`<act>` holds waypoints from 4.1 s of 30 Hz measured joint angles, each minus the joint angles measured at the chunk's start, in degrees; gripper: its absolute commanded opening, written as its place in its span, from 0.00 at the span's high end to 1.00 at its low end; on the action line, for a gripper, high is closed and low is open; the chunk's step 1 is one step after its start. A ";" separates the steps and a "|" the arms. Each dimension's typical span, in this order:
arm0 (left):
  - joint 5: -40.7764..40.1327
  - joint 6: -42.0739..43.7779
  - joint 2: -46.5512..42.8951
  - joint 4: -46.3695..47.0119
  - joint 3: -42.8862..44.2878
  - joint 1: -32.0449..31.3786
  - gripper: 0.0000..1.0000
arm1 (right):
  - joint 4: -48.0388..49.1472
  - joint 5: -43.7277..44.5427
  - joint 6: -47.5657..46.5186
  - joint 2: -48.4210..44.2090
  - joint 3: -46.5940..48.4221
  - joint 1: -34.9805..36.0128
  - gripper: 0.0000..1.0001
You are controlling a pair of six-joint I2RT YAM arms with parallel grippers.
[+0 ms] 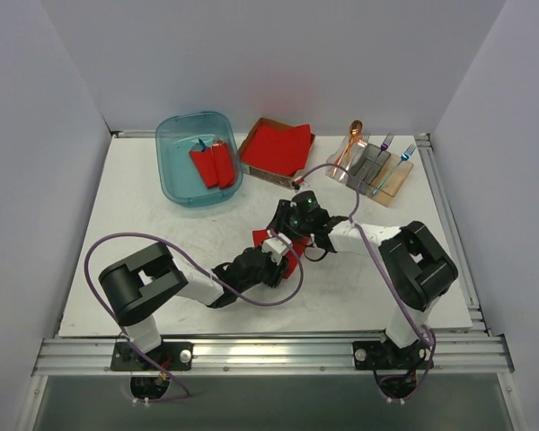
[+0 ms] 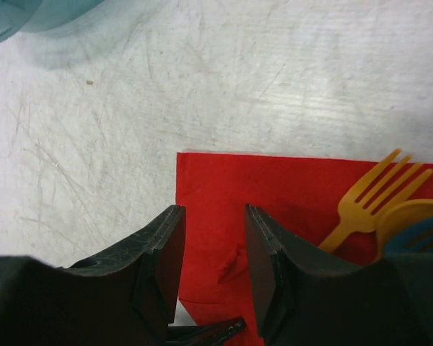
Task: Place the utensils on the paper napkin and roll it up
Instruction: Roll the napkin at the center of the board.
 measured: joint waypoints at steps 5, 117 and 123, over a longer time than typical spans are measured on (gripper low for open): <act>0.20 -0.02 0.07 0.15 -0.02 0.00 0.48 | 0.07 -0.39 -0.22 -3.26 -1.90 -3.02 0.45; 2.78 0.96 -1.14 -0.39 -1.29 -1.86 0.49 | -6.29 -3.82 -5.46 -21.70 -16.41 -11.41 0.92; 2.78 0.90 -1.33 -0.79 -1.27 -2.03 0.48 | -0.07 -6.64 -2.47 -20.35 -19.39 -7.50 0.92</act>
